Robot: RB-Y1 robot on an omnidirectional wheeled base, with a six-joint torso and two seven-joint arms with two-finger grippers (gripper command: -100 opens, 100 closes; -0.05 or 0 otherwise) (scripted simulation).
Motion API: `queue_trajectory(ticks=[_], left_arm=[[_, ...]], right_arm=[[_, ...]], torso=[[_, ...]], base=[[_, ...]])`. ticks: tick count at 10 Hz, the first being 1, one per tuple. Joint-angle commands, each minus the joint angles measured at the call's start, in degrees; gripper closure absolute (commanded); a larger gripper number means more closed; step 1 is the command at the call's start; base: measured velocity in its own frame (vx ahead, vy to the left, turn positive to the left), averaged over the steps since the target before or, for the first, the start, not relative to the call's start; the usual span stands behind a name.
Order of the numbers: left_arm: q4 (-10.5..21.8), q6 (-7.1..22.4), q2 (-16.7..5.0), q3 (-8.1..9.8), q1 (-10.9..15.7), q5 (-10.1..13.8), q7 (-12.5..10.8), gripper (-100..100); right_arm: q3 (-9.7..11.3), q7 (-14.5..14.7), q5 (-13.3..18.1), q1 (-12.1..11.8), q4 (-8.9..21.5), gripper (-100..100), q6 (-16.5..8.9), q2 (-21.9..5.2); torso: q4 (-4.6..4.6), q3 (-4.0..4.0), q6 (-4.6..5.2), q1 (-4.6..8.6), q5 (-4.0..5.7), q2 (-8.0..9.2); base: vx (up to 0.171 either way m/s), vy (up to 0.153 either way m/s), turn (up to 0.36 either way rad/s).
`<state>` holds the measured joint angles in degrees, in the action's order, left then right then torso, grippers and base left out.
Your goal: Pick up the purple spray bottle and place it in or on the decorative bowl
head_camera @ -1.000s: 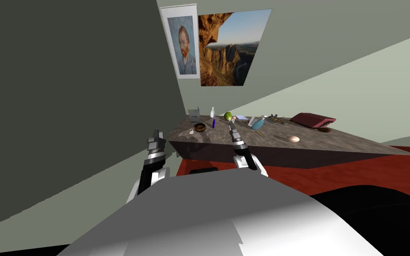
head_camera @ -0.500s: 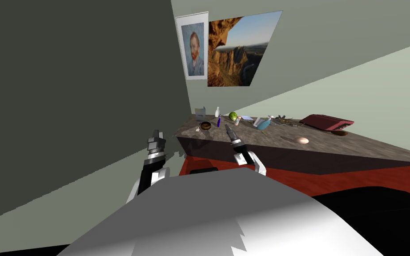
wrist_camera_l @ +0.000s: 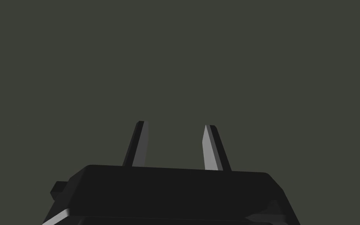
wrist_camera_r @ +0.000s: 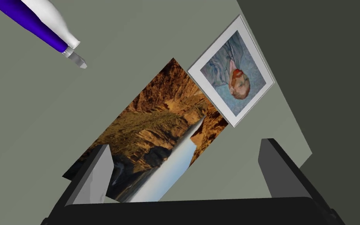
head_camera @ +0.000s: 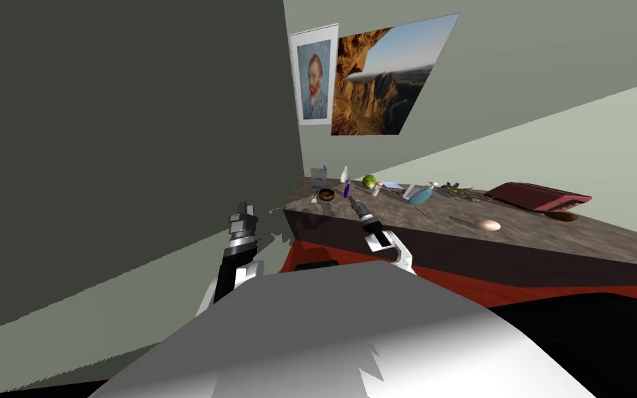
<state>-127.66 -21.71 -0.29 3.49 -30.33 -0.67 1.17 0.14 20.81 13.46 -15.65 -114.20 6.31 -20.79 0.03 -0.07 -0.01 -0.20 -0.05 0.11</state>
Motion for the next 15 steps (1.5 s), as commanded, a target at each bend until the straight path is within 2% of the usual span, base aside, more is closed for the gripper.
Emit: queue_trajectory(ticks=[1,2,3,10,11,15], left_arm=[[0.0,0.0,0.0,0.0,0.0,0.0,0.0,0],[0.0,0.0,0.0,0.0,0.0,0.0,0.0,0],[0.0,0.0,0.0,0.0,0.0,0.0,0.0,0],[0.0,0.0,0.0,0.01,0.0,0.0,0.0,0],[0.0,0.0,0.0,0.01,0.0,0.0,0.0,0],[0.0,0.0,0.0,0.02,0.0,0.0,0.0,0]], right_arm=[[-0.7,1.2,1.7,1.0,2.5,-100,-2.9,-1.5],[-1.1,1.8,2.7,1.9,4.2,-100,-4.7,-2.6],[-1.1,1.8,2.7,1.9,4.2,-100,-5.0,-2.6],[-5.8,4.8,8.2,6.7,15.9,-100,-16.1,-9.2],[-5.8,4.8,8.2,6.7,16.2,-100,-16.1,-9.2],[-8.9,5.5,10.1,8.4,22.6,-100,-20.7,-12.1]], torso=[[0.0,0.0,0.0,0.0,0.0,0.0],[-0.01,0.02,0.02,-0.06,-0.02,-0.03],[-0.01,0.04,0.02,-0.05,-0.02,-0.07],[-0.08,0.21,0.04,0.18,0.03,-0.37],[-0.09,0.23,0.04,0.22,0.04,-0.4],[-0.09,0.25,0.04,0.34,0.07,-0.43]], base=[[-0.018,0.097,0.158],[0.001,0.088,0.188],[0.011,0.058,0.068],[0.054,0.043,0.176],[0.062,0.001,0.044],[0.091,-0.012,0.151]])
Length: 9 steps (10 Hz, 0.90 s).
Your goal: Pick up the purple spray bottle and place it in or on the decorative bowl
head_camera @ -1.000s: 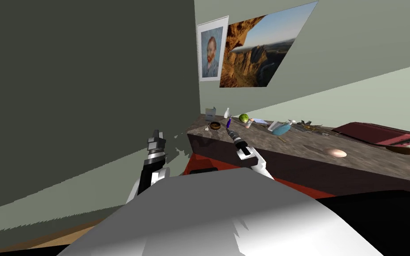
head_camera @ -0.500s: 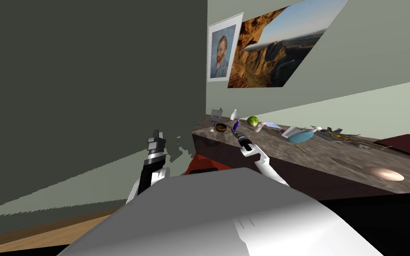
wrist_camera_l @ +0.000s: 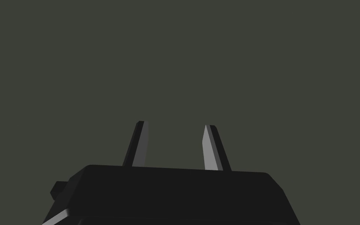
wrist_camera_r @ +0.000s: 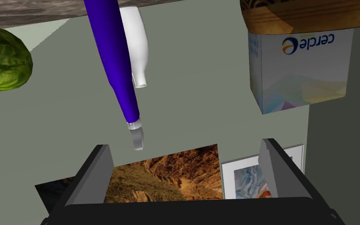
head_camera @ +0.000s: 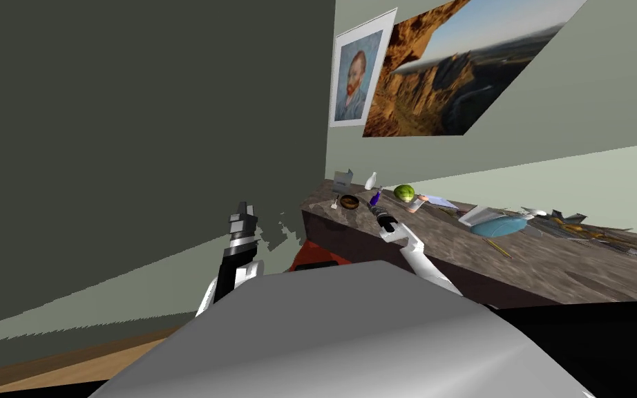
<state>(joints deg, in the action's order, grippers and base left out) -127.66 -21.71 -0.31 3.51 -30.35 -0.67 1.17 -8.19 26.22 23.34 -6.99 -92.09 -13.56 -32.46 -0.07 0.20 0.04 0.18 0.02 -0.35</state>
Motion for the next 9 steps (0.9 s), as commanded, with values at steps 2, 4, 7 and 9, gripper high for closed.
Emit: queue_trajectory(ticks=[2,4,7,9], left_arm=[[0.0,0.0,0.0,0.0,0.0,0.0,0.0,0],[0.0,0.0,0.0,0.0,0.0,0.0,0.0,0],[0.0,0.0,0.0,0.0,0.0,0.0,0.0,0],[0.0,0.0,0.0,0.01,0.0,0.0,0.0,0]], right_arm=[[-2.0,0.2,0.9,0.4,3.2,-100,-2.7,-1.6],[-3.4,0.2,1.5,0.9,5.6,-100,-4.2,-2.7],[-5.7,0.2,2.3,1.6,9.6,-100,-6.5,-4.3],[-5.1,0.4,2.0,1.8,8.8,-100,-7.1,-4.2]], torso=[[-0.01,0.01,0.0,0.0,0.01,-0.02],[-0.01,0.02,0.02,0.04,0.01,-0.04],[0.02,-0.06,0.01,0.04,0.02,0.11],[-0.01,0.0,0.03,0.06,0.02,0.02]], base=[[0.114,-0.036,0.129],[0.113,-0.038,0.112],[0.093,-0.051,0.123],[0.068,-0.04,0.04]])
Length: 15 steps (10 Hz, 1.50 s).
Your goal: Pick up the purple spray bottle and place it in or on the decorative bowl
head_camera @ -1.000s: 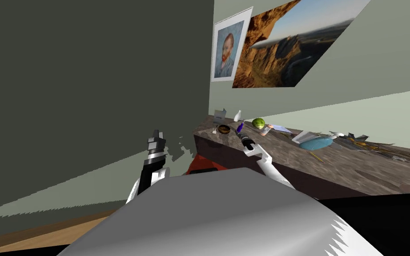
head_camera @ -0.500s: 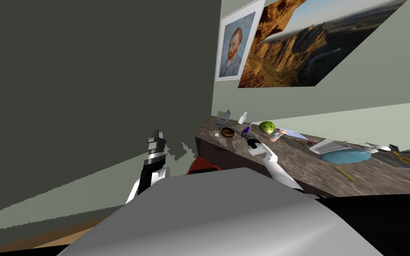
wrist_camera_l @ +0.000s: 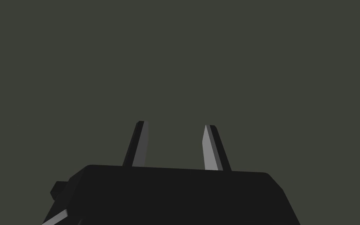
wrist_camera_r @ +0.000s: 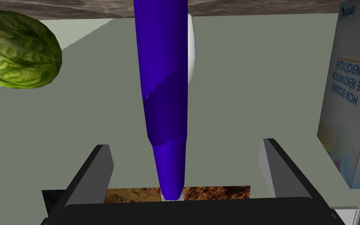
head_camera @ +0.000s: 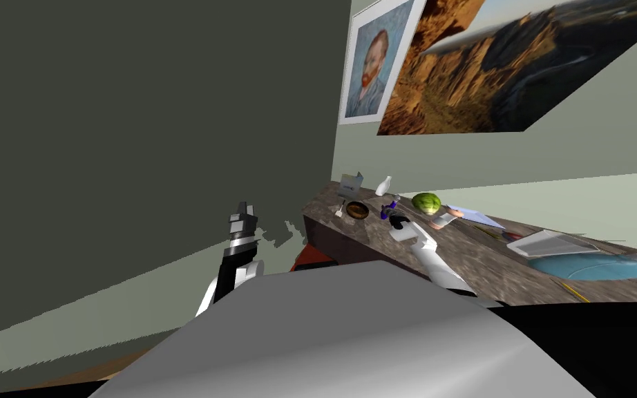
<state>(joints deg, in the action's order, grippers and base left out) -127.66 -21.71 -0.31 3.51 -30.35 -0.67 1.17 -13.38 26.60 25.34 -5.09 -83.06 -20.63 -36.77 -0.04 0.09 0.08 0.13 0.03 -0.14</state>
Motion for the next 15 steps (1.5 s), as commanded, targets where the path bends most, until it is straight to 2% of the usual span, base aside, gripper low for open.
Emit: queue_trajectory(ticks=[1,2,4,5,6,10,11,12,14,15], left_arm=[[0.0,0.0,0.0,0.0,0.0,0.0,0.0,0],[0.0,0.0,0.0,0.0,0.0,0.0,0.0,0],[0.0,0.0,0.0,0.0,0.0,0.0,0.0,0],[0.0,0.0,0.0,0.0,0.0,0.0,0.0,0],[0.0,0.0,0.0,0.0,0.0,0.0,0.0,0],[0.0,0.0,0.0,0.0,0.0,0.0,0.0,0],[0.0,0.0,0.0,0.0,0.0,0.0,0.0,0],[0.0,0.0,0.0,0.0,0.0,0.0,0.0,0],[0.0,0.0,0.0,-0.01,0.0,0.0,0.0,0],[0.0,0.0,0.0,-0.01,0.0,0.0,0.0,0]], right_arm=[[0.0,0.0,0.0,0.0,0.0,0,0.0,0.0],[-0.7,0.1,1.3,1.7,1.5,-100,-0.9,0.9],[-1.7,0.1,3.0,3.9,3.5,-100,-2.1,1.9],[-1.4,0.1,2.5,3.2,2.8,-100,-1.7,1.6],[-1.5,0.1,2.5,3.3,2.9,100,-1.8,1.6],[-1.5,0.1,2.5,3.3,2.9,100,-1.8,1.6],[-1.5,0.1,2.5,3.3,2.9,0,-1.8,1.6],[-0.9,0.1,1.7,2.2,1.9,100,-1.2,1.1],[0.0,0.0,0.0,0.0,0.0,100,0.0,0.0],[-0.3,0.0,0.6,0.8,0.6,100,-0.3,0.3]], torso=[[0.0,0.0,0.0,0.0,0.0,0.0],[0.03,-0.08,0.0,-0.08,-0.02,0.13],[0.1,-0.26,-0.04,0.23,0.04,0.45],[0.12,-0.3,0.0,0.26,0.05,0.51],[0.1,-0.24,0.03,0.09,0.02,0.39],[0.04,-0.11,-0.02,-0.12,-0.01,0.18],[0.04,-0.11,-0.02,-0.13,-0.02,0.18],[0.04,-0.11,-0.03,-0.13,-0.02,0.18],[-0.05,-0.01,0.14,-0.49,-0.01,0.06],[-0.08,0.03,0.16,-0.49,-0.02,-0.01]], base=[[0.008,-0.005,0.001],[-0.039,-0.059,0.201],[-0.092,-0.11,0.248],[-0.036,-0.046,0.035],[-0.006,-0.009,-0.01],[-0.002,-0.002,0.0],[0.0,0.0,0.0],[0.051,0.056,-0.234],[0.087,0.116,-0.236],[0.039,0.049,-0.061]])
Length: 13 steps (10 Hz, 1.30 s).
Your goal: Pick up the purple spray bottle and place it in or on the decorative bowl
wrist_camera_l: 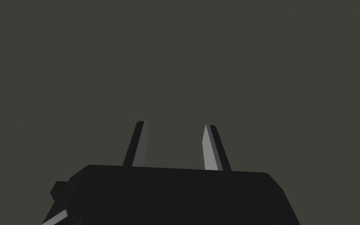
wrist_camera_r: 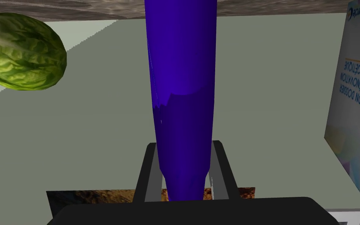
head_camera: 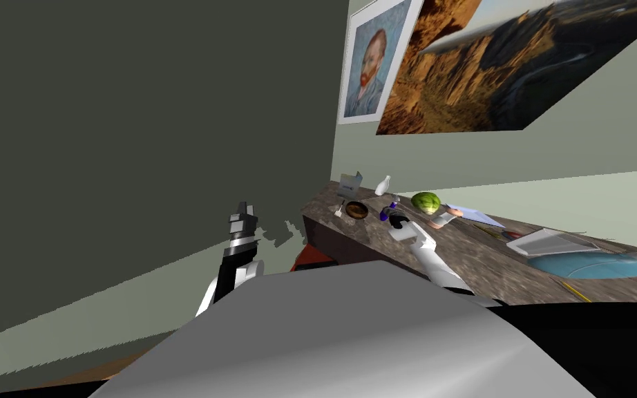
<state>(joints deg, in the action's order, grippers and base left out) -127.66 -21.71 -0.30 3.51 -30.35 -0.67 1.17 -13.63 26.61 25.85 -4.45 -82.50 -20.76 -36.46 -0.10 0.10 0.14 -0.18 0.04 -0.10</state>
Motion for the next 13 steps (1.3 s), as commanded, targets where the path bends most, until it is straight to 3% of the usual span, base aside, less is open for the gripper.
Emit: queue_trajectory(ticks=[1,2,7,13], left_arm=[[0.0,0.0,0.0,0.0,0.0,0.0,0.0,0],[0.0,0.0,0.0,0.0,0.0,0.0,0.0,0],[0.0,0.0,0.0,0.0,0.0,0.0,0.0,0],[0.0,0.0,0.0,0.0,0.0,0.0,0.0,0]], right_arm=[[0.0,0.0,0.0,0.0,0.0,0,0.0,0.0],[1.0,0.4,-0.9,2.0,1.6,100,-1.7,-0.9],[3.9,2.1,-3.7,8.1,5.5,100,-7.3,-4.4],[8.8,5.4,-8.2,18.1,10.9,100,-17.0,-10.9]], torso=[[0.0,0.0,0.0,0.0,0.0,0.0],[0.02,-0.04,0.02,0.14,0.03,0.08],[0.08,-0.23,0.05,0.28,0.01,0.39],[0.08,-0.26,0.07,0.13,-0.09,0.46]], base=[[0.004,0.01,0.009],[-0.041,-0.011,0.064],[-0.072,-0.017,0.067],[-0.092,-0.005,0.086]])
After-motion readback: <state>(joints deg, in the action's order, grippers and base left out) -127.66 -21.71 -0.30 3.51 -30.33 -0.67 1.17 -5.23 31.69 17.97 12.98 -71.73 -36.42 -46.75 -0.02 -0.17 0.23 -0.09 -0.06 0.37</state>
